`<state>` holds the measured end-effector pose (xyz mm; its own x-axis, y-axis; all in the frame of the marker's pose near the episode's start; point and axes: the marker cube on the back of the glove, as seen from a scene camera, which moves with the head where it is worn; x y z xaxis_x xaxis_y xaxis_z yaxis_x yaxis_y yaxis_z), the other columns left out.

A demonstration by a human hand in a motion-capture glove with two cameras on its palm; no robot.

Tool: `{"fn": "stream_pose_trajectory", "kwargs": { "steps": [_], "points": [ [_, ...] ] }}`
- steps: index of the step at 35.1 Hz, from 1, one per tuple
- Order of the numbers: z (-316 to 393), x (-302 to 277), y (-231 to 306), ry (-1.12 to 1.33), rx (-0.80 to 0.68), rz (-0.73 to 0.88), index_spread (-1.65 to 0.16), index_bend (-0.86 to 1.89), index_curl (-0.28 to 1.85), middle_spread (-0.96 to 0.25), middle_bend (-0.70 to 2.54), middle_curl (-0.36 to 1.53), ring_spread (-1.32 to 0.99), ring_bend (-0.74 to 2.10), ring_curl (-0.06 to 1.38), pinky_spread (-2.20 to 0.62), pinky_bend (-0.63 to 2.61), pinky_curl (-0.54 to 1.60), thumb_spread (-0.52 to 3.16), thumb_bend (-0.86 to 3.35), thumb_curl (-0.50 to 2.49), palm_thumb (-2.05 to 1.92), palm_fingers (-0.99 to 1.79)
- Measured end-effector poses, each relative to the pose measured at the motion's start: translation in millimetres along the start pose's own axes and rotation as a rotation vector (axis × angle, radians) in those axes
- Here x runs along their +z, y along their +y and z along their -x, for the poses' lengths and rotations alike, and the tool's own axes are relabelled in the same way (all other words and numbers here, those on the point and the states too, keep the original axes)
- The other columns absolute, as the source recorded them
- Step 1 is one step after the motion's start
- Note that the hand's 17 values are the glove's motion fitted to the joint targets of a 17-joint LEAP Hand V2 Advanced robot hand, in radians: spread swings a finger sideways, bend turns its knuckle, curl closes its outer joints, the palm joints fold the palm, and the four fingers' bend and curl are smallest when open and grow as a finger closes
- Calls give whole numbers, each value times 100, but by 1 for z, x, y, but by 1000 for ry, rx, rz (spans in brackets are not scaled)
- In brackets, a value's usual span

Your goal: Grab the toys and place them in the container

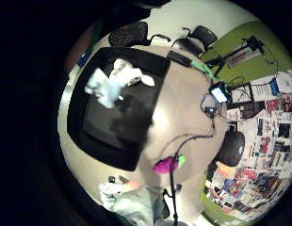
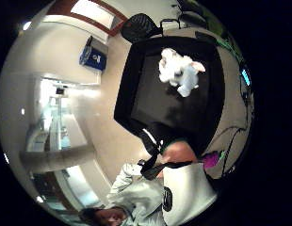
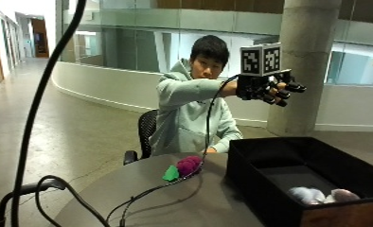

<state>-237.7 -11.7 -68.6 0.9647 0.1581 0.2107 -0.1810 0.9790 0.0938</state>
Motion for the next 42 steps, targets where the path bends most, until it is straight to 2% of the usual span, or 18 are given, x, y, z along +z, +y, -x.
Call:
{"fn": "stream_pose_trajectory", "kwargs": {
  "steps": [4,10,15,18,25,31,36,42],
  "points": [
    [-8,-8,9,-25,-26,-70,-18,12,40,-4,9,38,-11,21,26,0,71,43,110,-7,43,20,-40],
    [-39,-35,30,-32,-90,-254,-20,8,32,-1,8,33,-7,20,27,0,66,41,111,-4,39,11,-31],
    [-72,-42,72,-26,-140,-271,-22,9,30,1,10,30,-5,20,28,0,64,40,114,-3,37,9,-26],
    [-99,-32,100,-3,-156,-224,-23,9,28,2,13,29,-4,21,28,0,61,39,117,-3,36,8,-23],
    [-171,40,152,60,-243,-5,-24,9,26,5,17,30,-2,19,29,1,57,38,121,-2,34,5,-19],
    [-209,134,179,-35,-159,192,-24,11,24,5,17,30,-1,19,29,1,55,37,123,-2,32,2,-15],
    [-207,203,207,-22,-157,246,-25,14,25,4,19,31,0,18,29,1,52,36,123,-2,32,0,-12],
    [-185,247,236,55,-221,214,-27,19,27,1,23,33,-2,21,29,1,51,36,119,-4,30,-4,6]
  ]
}}
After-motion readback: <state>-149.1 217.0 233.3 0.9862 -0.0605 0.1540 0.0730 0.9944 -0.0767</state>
